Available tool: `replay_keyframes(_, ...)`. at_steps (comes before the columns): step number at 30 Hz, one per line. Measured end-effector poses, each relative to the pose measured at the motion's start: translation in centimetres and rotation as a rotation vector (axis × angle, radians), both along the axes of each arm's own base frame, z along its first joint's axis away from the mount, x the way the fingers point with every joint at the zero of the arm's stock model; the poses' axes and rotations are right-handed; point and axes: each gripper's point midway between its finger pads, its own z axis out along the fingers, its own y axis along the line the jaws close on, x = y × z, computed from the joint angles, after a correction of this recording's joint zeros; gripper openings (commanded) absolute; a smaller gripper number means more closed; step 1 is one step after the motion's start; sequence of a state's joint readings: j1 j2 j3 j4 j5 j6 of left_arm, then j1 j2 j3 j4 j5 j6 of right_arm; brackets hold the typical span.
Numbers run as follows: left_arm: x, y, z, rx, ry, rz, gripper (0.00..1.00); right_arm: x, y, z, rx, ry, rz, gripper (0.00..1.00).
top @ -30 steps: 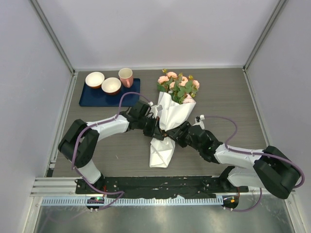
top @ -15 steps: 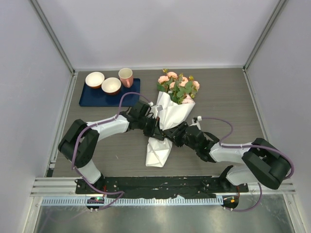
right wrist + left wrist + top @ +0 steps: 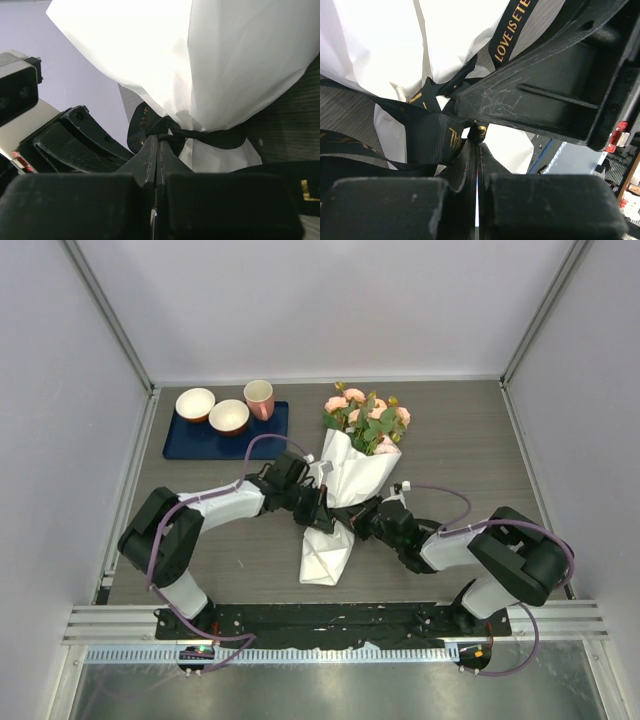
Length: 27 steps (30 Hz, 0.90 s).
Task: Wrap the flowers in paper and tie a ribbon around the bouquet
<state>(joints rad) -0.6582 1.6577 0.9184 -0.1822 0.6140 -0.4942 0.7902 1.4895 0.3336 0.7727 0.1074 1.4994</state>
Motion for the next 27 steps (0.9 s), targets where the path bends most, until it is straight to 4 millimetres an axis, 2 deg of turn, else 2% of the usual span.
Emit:
replay_keyframes(1, 0.0, 0.0, 0.1, -0.002, 0.000, 0.001, 0.19, 0.1, 0.0, -0.1, 0.005, -0.003, -0.001, 0.00)
replay_keyframes(4, -0.2, 0.1, 0.5, -0.003, -0.003, 0.002, 0.40, 0.1, 0.1, -0.4, 0.016, -0.010, -0.005, 0.00)
replay_keyframes(6, -0.5, 0.4, 1.6, -0.006, -0.014, 0.007, 0.42, 0.0, -0.2, -0.6, 0.025, -0.019, -0.009, 0.00)
replay_keyframes(8, -0.3, 0.7, 3.1, -0.007, -0.030, 0.018, 0.43, -0.3, -0.6, -0.9, 0.035, -0.029, -0.014, 0.00)
replay_keyframes(10, 0.3, 0.9, 5.0, -0.013, -0.058, 0.030, 0.38, -0.7, -1.1, -1.3, 0.036, -0.031, -0.016, 0.00)
replay_keyframes(11, 0.9, 0.9, 6.0, -0.015, -0.078, 0.039, 0.32, -0.9, -1.3, -1.4, 0.037, -0.032, -0.016, 0.00)
replay_keyframes(12, 1.8, 0.8, 7.1, -0.018, -0.109, 0.048, 0.19, -0.9, -1.3, -1.4, 0.042, -0.037, -0.016, 0.00)
replay_keyframes(14, 3.2, 0.6, 8.8, -0.024, -0.160, 0.050, 0.17, -0.8, -1.1, -1.3, 0.056, -0.049, -0.016, 0.00)
replay_keyframes(17, 5.2, -0.1, 10.6, -0.040, -0.252, 0.022, 0.23, -0.7, -1.2, -1.1, 0.080, -0.064, -0.020, 0.00)
replay_keyframes(18, 5.5, -0.3, 10.7, -0.041, -0.273, 0.005, 0.28, -0.8, -1.4, -1.1, 0.086, -0.066, -0.023, 0.00)
replay_keyframes(21, 5.6, -0.7, 9.4, -0.029, -0.285, -0.049, 0.33, -0.9, -1.8, -0.8, 0.105, -0.075, -0.031, 0.00)
replay_keyframes(27, 5.0, -0.7, 5.8, 0.048, -0.321, -0.182, 0.37, -0.3, -2.3, -0.1, 0.134, -0.085, -0.053, 0.00)
